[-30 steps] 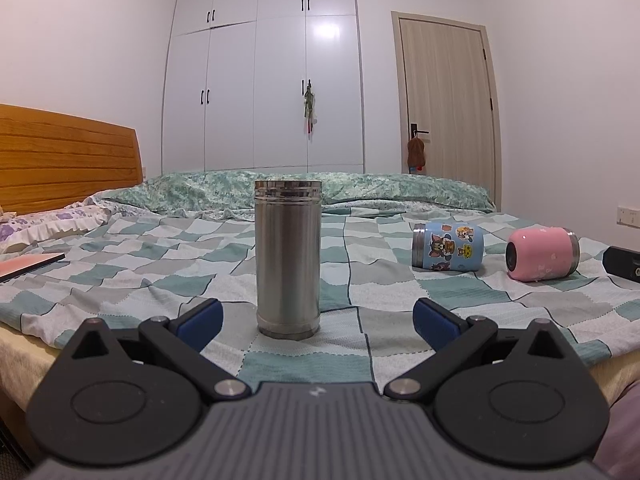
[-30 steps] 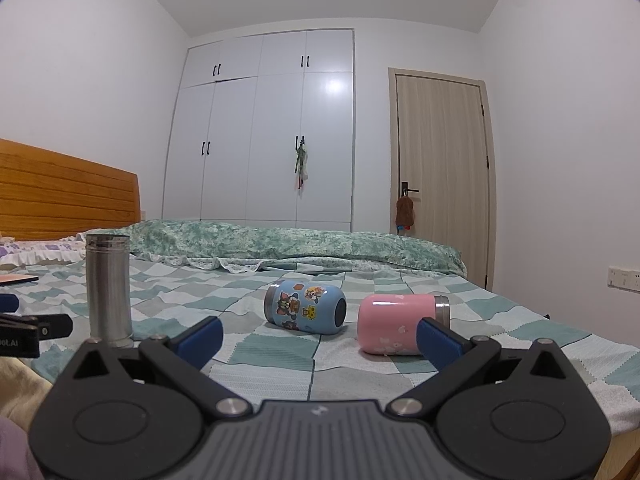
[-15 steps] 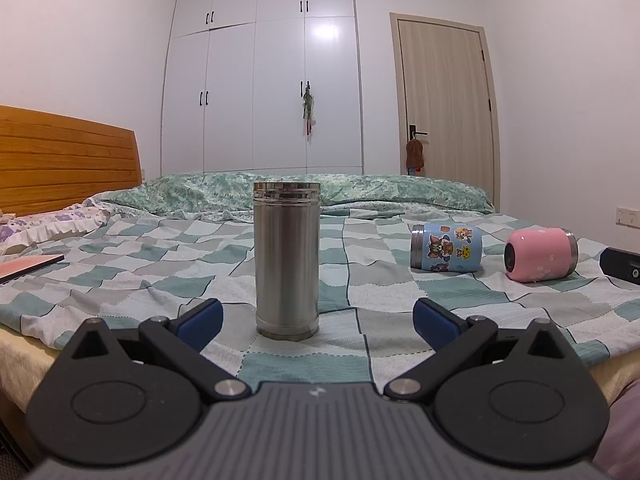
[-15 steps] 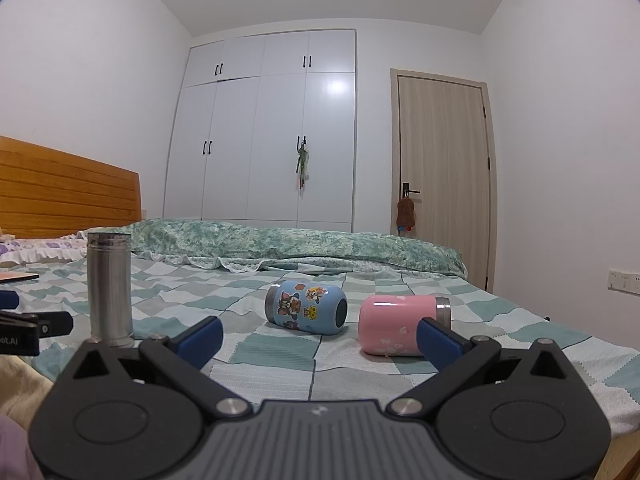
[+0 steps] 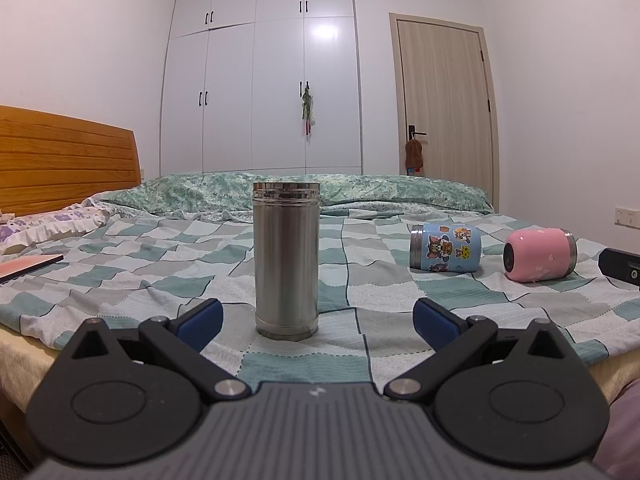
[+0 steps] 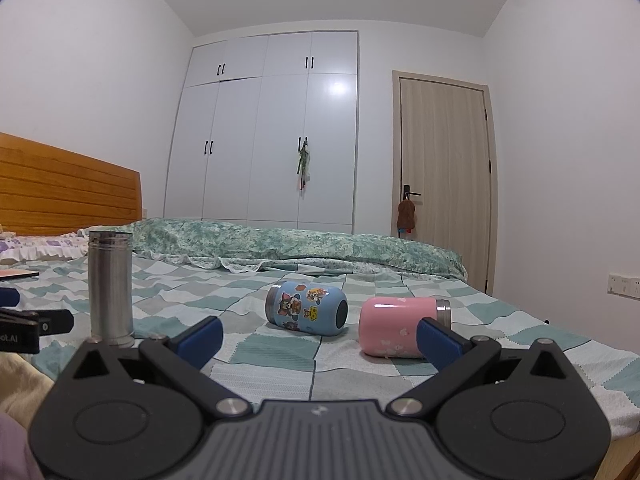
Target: Flip cup upright
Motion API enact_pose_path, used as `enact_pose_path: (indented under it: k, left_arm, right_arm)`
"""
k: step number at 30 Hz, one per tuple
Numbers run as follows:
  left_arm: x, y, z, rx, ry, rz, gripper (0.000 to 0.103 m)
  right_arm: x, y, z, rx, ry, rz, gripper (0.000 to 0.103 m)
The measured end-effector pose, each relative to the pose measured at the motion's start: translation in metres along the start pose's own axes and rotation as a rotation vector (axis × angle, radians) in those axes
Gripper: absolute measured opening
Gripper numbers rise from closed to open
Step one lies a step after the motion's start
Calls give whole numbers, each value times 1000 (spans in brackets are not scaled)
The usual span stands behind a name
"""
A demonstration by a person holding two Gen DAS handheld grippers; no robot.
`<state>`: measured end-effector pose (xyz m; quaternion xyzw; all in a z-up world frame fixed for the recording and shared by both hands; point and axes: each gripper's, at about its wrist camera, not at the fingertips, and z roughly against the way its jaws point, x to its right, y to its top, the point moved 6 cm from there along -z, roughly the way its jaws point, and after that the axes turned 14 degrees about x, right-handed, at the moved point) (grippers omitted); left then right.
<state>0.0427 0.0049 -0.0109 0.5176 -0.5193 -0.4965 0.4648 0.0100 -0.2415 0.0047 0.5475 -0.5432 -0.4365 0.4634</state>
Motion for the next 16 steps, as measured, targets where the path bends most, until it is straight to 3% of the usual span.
enact_pose_path:
  k: [16]
  left_arm:
    - [2,0,-1,1,-1,-16,103]
  right_arm:
    - [0,0,0,0,1,1,103]
